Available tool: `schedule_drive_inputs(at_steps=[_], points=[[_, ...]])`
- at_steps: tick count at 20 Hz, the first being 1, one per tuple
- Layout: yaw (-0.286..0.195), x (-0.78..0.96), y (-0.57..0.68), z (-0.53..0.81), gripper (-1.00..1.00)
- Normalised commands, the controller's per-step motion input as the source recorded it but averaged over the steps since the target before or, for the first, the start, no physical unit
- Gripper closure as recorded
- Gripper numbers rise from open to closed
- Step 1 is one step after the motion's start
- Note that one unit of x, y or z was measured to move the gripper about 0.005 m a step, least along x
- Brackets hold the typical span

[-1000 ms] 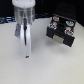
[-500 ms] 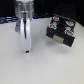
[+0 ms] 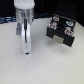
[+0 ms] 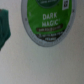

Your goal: Open the kcup holder, insert the kcup into the holder, and close the kcup holder

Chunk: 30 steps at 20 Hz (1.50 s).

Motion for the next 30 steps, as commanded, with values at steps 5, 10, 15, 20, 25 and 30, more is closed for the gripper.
schedule_drive_inputs(at_steps=[5,10,15,20,25,30], points=[[-0.195,0.0,-0.13,-0.31,-1.0],[-0.118,0.01,-0.03,-0.04,1.0],[-0.008,0.01,0.0,0.0,1.0],[-0.004,0.01,0.0,0.01,1.0],[-0.005,0.01,0.05,0.15,1.0],[0.002,0.02,0.28,0.69,1.0]])
